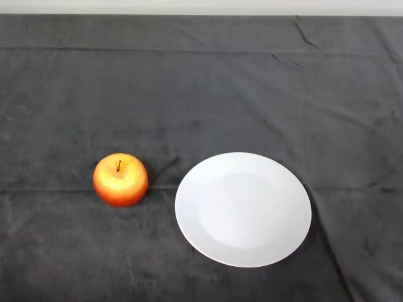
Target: Move the apple to the plate
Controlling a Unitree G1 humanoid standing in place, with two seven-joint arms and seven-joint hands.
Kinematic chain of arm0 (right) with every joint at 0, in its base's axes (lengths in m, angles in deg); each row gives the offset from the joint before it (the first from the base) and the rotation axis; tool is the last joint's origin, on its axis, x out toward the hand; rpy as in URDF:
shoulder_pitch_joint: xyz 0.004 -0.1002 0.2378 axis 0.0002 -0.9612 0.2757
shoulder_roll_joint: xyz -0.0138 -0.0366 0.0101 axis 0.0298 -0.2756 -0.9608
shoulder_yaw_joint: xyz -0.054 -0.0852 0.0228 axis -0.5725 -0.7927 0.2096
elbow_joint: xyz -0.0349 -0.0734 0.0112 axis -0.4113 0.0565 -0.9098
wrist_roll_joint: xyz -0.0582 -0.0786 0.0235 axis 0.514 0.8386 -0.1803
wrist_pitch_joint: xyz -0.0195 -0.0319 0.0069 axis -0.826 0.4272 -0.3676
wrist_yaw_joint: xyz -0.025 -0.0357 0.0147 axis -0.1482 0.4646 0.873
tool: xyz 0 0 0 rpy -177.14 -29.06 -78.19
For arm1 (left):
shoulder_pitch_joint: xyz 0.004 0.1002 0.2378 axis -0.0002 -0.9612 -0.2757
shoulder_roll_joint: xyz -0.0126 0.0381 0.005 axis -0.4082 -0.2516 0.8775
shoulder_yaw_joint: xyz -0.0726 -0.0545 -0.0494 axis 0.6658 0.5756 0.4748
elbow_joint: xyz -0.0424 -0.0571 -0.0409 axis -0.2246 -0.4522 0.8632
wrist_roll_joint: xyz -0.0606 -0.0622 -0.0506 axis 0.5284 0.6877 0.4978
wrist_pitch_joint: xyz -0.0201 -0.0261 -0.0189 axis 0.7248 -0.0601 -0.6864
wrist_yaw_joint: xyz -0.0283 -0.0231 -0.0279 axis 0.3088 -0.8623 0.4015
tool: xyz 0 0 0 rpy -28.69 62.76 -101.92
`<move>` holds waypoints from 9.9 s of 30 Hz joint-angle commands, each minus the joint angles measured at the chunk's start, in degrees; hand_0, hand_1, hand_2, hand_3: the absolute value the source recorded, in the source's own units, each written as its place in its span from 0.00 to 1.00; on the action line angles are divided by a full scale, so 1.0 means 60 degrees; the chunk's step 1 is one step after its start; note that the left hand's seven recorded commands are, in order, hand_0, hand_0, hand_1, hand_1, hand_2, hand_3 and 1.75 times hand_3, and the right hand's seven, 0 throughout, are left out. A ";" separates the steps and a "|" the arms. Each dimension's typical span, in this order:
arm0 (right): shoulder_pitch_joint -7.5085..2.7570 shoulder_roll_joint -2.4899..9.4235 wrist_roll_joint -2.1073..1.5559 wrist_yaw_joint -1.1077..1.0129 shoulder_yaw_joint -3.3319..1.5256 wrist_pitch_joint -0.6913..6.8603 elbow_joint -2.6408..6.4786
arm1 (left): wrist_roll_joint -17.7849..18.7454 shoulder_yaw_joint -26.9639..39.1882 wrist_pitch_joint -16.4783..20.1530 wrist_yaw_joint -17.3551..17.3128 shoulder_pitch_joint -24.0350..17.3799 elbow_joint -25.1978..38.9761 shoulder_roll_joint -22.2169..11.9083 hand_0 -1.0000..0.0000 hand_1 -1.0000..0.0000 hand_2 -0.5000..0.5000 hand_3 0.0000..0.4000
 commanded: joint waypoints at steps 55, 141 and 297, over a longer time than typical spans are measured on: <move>0.0445 -0.0285 -0.0187 -0.0056 0.0094 -0.0033 0.0015 | -0.2080 -0.1848 -0.1252 -0.0819 0.1951 0.0538 0.1042 1.00 1.00 0.50 0.00; 0.0354 -0.0184 -0.0185 0.0028 0.0046 -0.0027 -0.0221 | -0.3811 -0.4570 0.2788 -0.5323 -0.0548 0.7347 0.1647 1.00 1.00 0.50 0.00; 0.0375 -0.0219 -0.0232 0.0025 0.0036 -0.0015 -0.0162 | -0.4193 -1.0790 0.1219 -0.1567 0.1454 0.5394 0.4063 1.00 1.00 0.50 0.00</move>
